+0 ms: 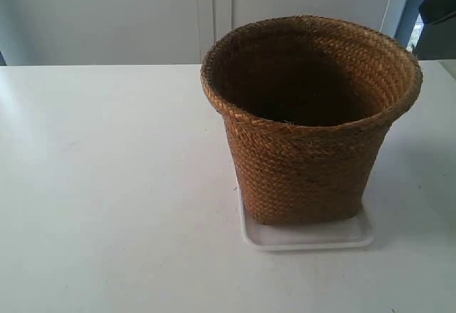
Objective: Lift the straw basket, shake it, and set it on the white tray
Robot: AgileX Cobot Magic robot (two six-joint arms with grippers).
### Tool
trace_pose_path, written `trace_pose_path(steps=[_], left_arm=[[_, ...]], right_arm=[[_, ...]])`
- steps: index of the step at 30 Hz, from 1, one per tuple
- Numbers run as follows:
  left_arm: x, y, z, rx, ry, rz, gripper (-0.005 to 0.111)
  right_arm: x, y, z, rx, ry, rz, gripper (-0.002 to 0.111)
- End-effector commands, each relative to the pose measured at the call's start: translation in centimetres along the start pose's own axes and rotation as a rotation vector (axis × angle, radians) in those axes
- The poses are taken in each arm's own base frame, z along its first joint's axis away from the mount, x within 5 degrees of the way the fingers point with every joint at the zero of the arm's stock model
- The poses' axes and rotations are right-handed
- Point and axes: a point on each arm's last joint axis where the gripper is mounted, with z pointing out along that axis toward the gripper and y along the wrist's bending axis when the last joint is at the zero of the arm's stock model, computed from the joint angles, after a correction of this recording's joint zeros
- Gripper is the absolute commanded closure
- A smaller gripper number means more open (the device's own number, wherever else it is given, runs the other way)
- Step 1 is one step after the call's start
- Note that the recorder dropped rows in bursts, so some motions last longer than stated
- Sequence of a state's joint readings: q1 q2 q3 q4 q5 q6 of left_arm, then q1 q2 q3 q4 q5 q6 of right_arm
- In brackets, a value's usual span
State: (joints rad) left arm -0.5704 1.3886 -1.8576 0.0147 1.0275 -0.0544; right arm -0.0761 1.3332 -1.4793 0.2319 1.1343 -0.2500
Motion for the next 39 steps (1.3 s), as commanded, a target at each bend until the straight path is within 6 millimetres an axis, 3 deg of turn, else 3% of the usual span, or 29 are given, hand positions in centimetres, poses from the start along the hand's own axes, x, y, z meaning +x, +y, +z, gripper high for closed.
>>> trace_pose_path(steps=[1,7,13,18,29,34,39], left_arm=[[0.6,-0.3,-3.1,0.004,-0.034,0.013,0.107],[2.0,-0.7,-6.5,0.015,-0.026,0.004,0.107],[3.0,-0.8,-8.1,0.012,0.006,0.002,0.107],[3.1,-0.1,-8.2,-0.059,0.014,0.143,0.107],[3.5,0.4,-8.3,-0.113,0.036,0.263,0.107],[5.0,0.3,-8.1,-0.057,-0.054,0.190,0.107],[7.7,1.6,-6.6,-0.093,-0.125,0.068,0.107]], right_arm=[[0.1,0.0,-0.2,-0.001,-0.006,-0.001,0.108],[0.1,0.0,-0.2,-0.001,-0.006,-0.001,0.108],[0.1,0.0,-0.2,-0.001,-0.007,-0.001,0.108],[0.1,0.0,-0.2,-0.001,-0.007,-0.001,0.108],[0.1,0.0,-0.2,-0.001,-0.005,-0.001,0.108],[0.1,0.0,-0.2,-0.001,-0.007,-0.001,0.108],[0.1,0.0,-0.2,-0.001,-0.007,-0.001,0.108]])
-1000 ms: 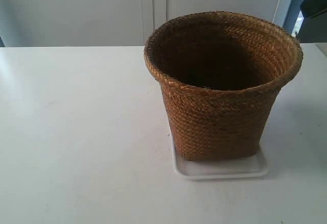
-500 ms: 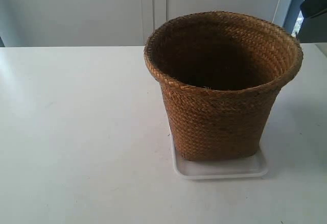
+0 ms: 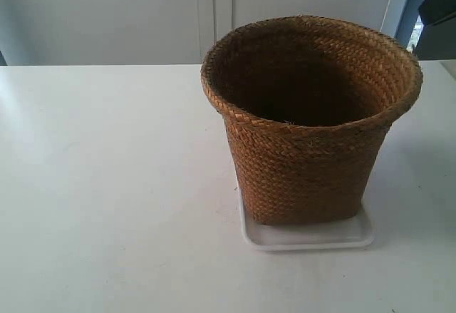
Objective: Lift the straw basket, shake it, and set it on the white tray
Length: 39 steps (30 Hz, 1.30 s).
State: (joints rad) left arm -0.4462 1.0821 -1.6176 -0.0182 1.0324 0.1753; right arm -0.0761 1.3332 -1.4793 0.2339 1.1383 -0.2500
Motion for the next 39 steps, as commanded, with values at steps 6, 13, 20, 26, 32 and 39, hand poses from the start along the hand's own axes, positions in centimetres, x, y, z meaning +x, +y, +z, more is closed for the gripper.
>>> trace_pose_path(steps=[6,13,20,26,32,39], left_arm=[[6.0,1.3,2.5,-0.149,-0.172,-0.210,0.107],[11.2,0.8,2.8,-0.298,-0.263,-0.252,0.107],[15.4,-0.2,2.6,-0.420,-0.366,-0.270,0.107],[18.5,-1.8,2.6,-0.455,-0.431,-0.264,0.107],[22.0,-3.5,3.1,-0.471,-0.471,-0.274,0.107],[26.0,-4.2,5.5,-0.488,-0.445,-0.432,0.107]], right_arm=[[0.0,-0.1,-0.2,0.002,-0.011,-0.002,0.108],[0.1,-0.1,-0.2,0.001,-0.009,-0.002,0.108],[0.0,-0.1,-0.2,0.002,-0.011,-0.002,0.108],[0.0,-0.1,-0.2,0.002,-0.011,-0.002,0.108],[0.0,-0.1,-0.2,0.002,-0.011,-0.002,0.108],[0.0,-0.1,-0.2,0.002,-0.011,-0.002,0.108]])
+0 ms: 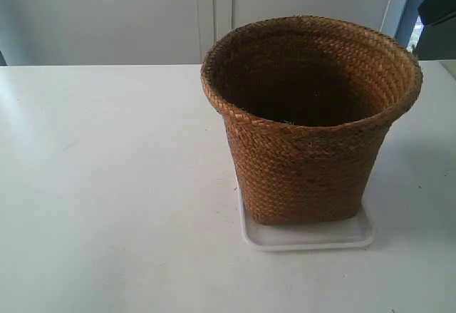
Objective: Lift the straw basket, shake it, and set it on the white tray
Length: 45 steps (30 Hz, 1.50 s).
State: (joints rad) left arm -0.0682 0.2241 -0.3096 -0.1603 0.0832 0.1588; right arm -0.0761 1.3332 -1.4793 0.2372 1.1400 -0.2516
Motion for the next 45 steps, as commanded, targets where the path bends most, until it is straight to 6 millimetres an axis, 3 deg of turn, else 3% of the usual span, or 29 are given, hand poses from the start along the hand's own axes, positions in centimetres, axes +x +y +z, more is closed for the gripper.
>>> trace_pose_path(steps=[1,11,28,30,35,45], left_arm=[[2.7,0.3,0.3,-0.072,-0.001,-0.149,0.107],[6.8,0.2,-0.4,-0.124,-0.131,-0.188,0.107],[7.2,0.2,-0.3,-0.126,-0.105,-0.138,0.107],[7.7,0.0,-0.3,-0.109,-0.041,-0.146,0.107],[11.3,-0.7,-0.8,-0.049,0.354,-0.059,0.107],[11.4,-0.6,-0.7,-0.054,0.340,-0.041,0.107]], right_arm=[[0.0,-0.1,-0.2,0.006,-0.014,-0.001,0.108],[0.0,-0.1,-0.2,0.007,-0.018,-0.001,0.108],[-0.1,-0.2,-0.2,0.009,-0.025,-0.001,0.108],[-0.1,-0.2,-0.2,0.009,-0.025,-0.001,0.108],[-0.1,-0.2,-0.2,0.009,-0.025,-0.001,0.108],[-0.1,-0.2,-0.2,0.009,-0.025,-0.001,0.108]])
